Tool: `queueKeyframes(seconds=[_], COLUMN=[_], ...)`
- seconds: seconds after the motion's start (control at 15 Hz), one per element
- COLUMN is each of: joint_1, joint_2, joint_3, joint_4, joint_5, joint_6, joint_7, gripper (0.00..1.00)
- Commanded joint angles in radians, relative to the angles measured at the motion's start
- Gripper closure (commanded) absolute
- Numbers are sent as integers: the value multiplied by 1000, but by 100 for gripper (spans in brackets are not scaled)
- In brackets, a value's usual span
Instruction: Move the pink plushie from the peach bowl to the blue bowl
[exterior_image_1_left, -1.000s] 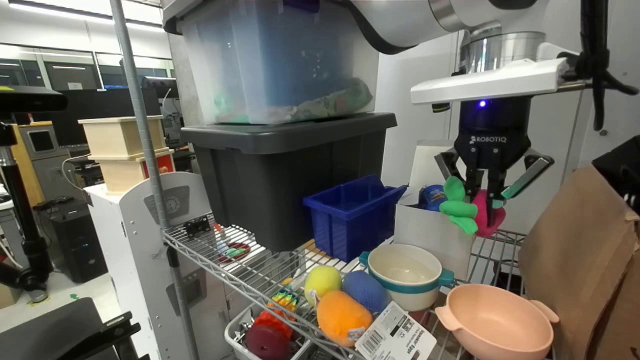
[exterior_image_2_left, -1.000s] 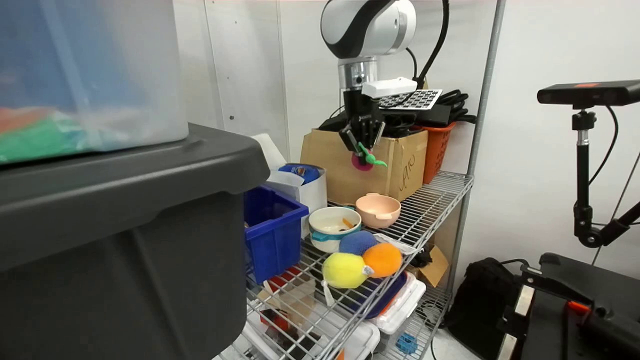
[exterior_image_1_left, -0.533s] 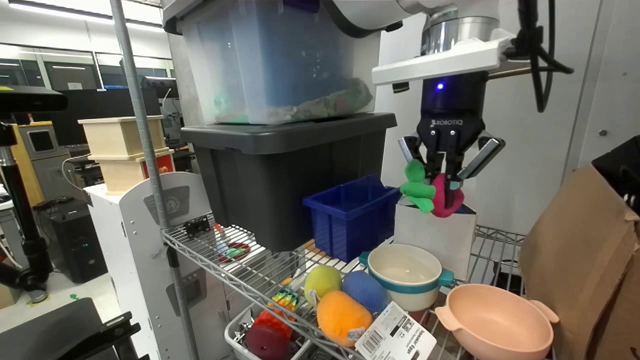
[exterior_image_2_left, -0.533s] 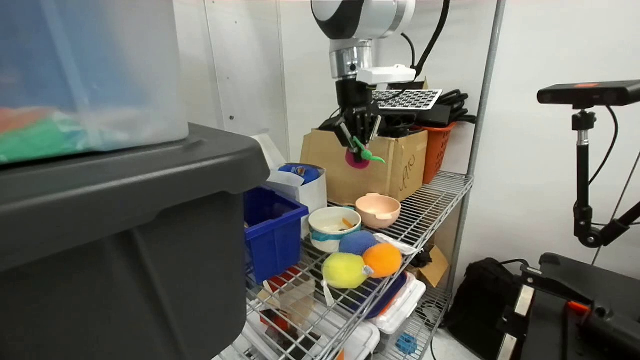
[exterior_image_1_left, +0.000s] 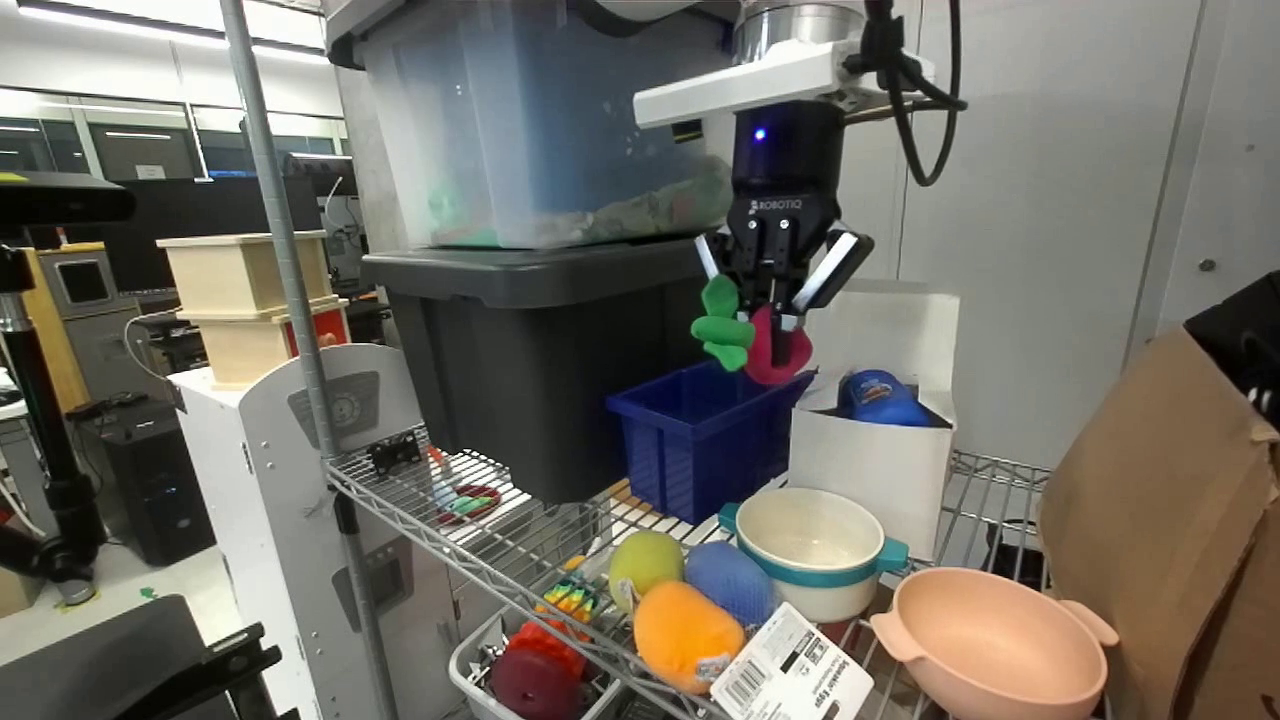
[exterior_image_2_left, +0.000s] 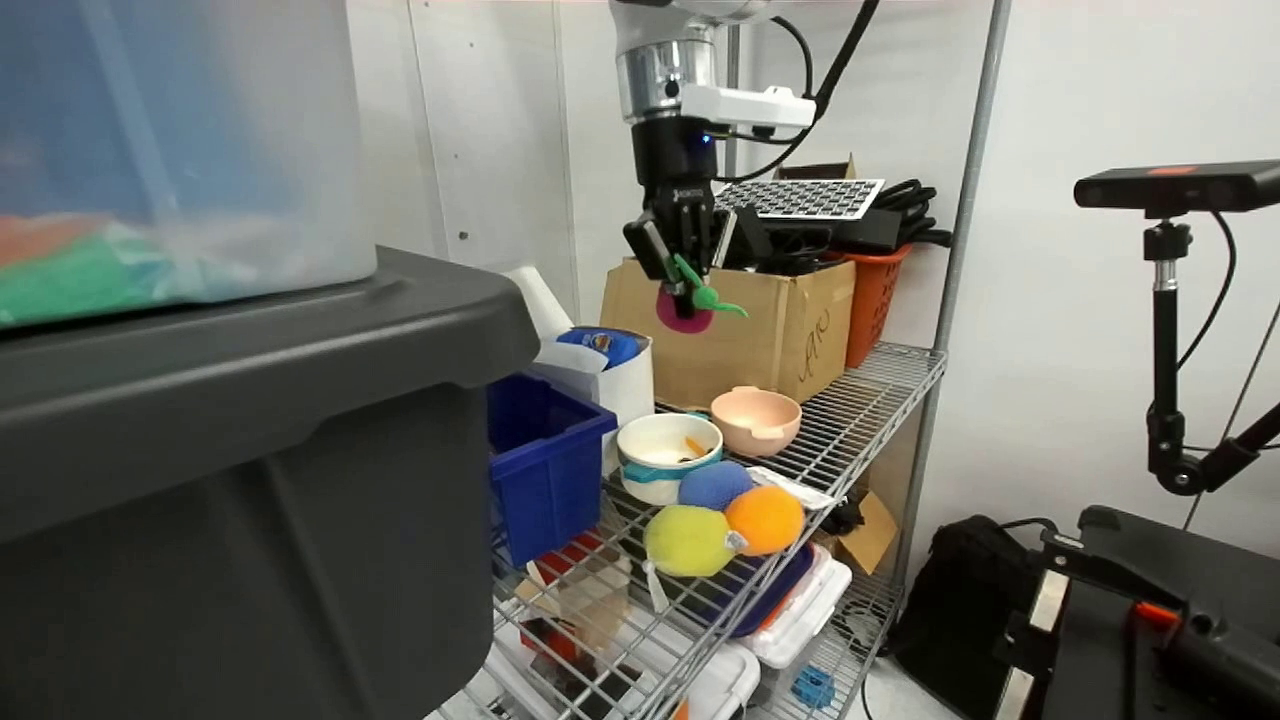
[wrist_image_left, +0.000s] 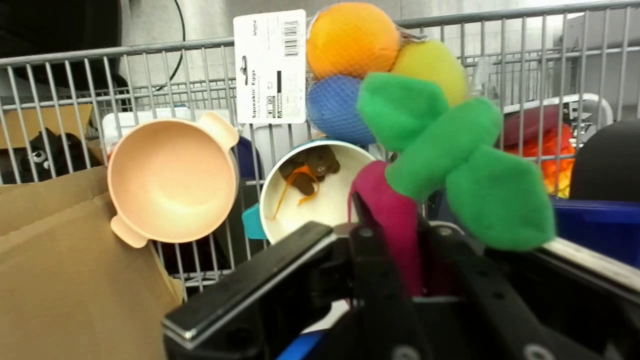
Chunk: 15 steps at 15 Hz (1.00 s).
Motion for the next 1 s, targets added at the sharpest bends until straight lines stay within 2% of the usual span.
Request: queueKeyframes(seconds=[0.0, 0.47, 0.93], joint_1=[28, 99, 119], joint_2=[-51, -4, 61], joint_3=[22, 38, 26], joint_4=[-56, -36, -5], joint_5=[27, 31, 19], joint_6=[15, 128, 276], joint_7=[36, 118, 156], gripper=[97, 97, 97])
